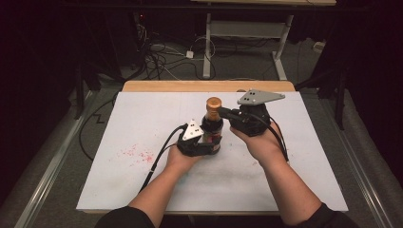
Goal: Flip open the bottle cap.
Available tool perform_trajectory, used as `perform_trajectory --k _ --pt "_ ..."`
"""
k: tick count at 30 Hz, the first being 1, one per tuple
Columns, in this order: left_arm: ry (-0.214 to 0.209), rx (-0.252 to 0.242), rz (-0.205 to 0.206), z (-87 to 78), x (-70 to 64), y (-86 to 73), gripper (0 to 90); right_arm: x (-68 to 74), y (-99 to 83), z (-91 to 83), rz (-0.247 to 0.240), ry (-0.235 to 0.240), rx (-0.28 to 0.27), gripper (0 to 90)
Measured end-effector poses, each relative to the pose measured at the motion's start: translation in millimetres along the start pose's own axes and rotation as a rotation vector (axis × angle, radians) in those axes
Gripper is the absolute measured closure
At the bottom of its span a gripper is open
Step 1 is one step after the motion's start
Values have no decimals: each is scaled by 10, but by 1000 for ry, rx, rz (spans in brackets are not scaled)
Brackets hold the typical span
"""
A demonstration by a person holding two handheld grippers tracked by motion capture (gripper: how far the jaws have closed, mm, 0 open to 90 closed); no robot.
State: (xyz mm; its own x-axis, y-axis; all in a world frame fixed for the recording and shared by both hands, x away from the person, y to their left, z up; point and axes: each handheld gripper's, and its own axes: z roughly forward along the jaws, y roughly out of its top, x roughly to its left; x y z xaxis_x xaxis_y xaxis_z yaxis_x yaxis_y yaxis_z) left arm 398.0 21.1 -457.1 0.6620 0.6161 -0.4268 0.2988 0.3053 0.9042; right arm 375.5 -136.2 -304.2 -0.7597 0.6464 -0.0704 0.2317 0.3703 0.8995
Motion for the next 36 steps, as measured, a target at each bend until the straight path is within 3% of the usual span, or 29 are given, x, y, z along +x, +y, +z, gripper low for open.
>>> perform_trajectory --k 8,9,10,14,15,16,17,18,19,20,22,23,29,30,31,32,35,36 --pt "3 -2 5 -2 -1 -5 302 10 5 -1 -5 -12 2 900" --pt "8 28 37 -26 24 -5 301 10 6 -2 -4 -15 1 900" --pt "3 -6 3 -4 3 -8 302 8 9 -3 1 -15 1 900" --pt "3 -6 6 -4 3 -10 302 -10 15 -8 5 -15 2 900" --pt "-6 33 53 -33 33 -7 302 -7 16 -9 6 -19 3 900" --pt "-5 37 57 -35 35 -8 302 -2 17 -7 2 -24 3 900" --pt "4 -7 7 -1 3 -13 302 0 17 -7 2 -27 3 900" --pt "-3 32 52 -30 28 -9 302 -1 17 -7 5 -27 3 900" --pt "-3 34 57 -33 30 -9 302 1 17 -7 4 -27 3 900" --pt "5 -6 9 -3 1 -14 302 5 17 -7 3 -27 3 900" --pt "1 -4 14 -7 4 -15 306 15 19 -5 1 -32 3 900" --pt "-8 23 44 -28 28 -9 306 18 21 -3 1 -31 3 900" --pt "-10 -11 -6 -11 44 -4 307 28 61 29 -8 -42 12 900" --pt "-14 -13 1 -7 36 -13 307 21 58 38 2 -42 -8 900" --pt "-13 -7 19 -2 19 -24 306 0 123 -32 49 -14 -106 900" --pt "-21 -9 21 0 10 -32 306 0 123 -32 49 -14 -106 900" --pt "-14 -5 11 -7 13 -26 302 105 308 -140 -24 -40 -123 900" --pt "-12 -9 -8 -14 28 -15 300 121 337 -169 -33 -43 -132 900"
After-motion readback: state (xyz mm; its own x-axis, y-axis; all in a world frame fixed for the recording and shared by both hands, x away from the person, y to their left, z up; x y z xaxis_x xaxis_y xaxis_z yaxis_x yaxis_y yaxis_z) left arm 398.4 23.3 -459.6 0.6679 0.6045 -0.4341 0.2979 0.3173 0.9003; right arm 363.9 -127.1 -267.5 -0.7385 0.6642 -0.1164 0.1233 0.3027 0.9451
